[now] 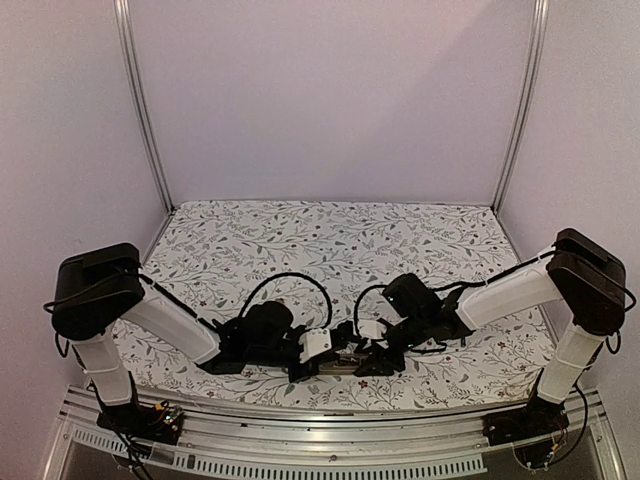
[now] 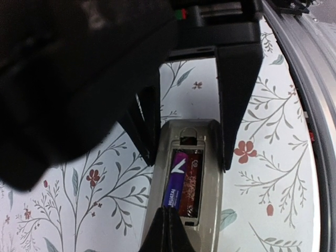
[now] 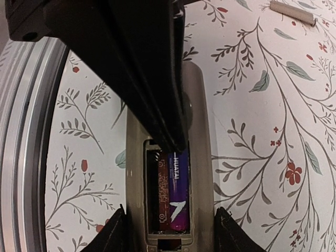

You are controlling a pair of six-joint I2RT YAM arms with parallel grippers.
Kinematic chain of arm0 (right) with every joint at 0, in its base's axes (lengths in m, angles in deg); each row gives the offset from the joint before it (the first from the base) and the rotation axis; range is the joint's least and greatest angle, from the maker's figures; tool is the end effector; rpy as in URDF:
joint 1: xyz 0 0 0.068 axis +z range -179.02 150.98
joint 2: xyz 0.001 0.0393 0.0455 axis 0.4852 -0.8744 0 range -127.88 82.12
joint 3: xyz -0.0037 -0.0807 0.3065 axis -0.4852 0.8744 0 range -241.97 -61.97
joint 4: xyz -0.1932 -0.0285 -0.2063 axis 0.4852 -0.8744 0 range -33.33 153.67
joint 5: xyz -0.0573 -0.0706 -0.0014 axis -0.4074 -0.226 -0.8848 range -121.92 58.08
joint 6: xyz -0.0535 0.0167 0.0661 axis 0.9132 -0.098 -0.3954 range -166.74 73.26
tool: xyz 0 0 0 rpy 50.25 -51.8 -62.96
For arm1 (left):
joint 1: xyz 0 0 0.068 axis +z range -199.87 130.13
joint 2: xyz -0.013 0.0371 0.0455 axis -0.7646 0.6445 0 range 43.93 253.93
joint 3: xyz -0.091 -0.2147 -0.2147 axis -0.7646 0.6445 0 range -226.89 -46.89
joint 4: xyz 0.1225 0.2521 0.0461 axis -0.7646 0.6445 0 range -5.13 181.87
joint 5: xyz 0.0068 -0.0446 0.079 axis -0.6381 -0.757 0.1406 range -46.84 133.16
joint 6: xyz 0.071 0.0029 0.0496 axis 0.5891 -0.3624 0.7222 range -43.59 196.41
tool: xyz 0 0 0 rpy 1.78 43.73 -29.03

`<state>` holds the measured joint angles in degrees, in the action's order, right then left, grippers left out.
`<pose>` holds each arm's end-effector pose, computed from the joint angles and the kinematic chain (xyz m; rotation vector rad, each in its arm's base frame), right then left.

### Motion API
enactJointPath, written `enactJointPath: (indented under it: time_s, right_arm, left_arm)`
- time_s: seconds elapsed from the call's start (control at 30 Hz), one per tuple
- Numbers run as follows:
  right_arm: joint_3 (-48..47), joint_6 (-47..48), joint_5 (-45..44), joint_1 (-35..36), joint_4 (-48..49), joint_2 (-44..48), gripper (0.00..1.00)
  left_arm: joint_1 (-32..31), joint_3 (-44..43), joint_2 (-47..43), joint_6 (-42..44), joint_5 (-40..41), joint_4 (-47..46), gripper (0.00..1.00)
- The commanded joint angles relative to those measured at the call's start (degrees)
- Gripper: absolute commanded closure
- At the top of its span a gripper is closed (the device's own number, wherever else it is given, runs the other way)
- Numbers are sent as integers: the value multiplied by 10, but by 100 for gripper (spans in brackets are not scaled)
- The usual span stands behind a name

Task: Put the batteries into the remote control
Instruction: Load the battery into the battery compartment.

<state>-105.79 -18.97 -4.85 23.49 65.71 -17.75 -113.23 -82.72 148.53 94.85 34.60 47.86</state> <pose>0.1893 0.3042 0.1136 -1.7776 1.8018 0.7691 0.1595 -0.3436 0.1052 1.4959 1.5882 -0.6148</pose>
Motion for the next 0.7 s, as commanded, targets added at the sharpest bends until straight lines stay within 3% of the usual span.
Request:
enactJointPath:
  time_s: [0.0, 0.47, 0.67]
  right_arm:
    - [6, -11, 13, -1, 29, -14, 60]
    - [3, -29, 11, -1, 52, -16, 61]
    - [8, -37, 10, -1, 64, -4, 53]
  left_arm:
    - [3, -8, 24, 9, -20, 17, 100]
    - [0, -5, 46, 23, -35, 20, 100]
    - [-2, -4, 58, 30, -24, 19, 100]
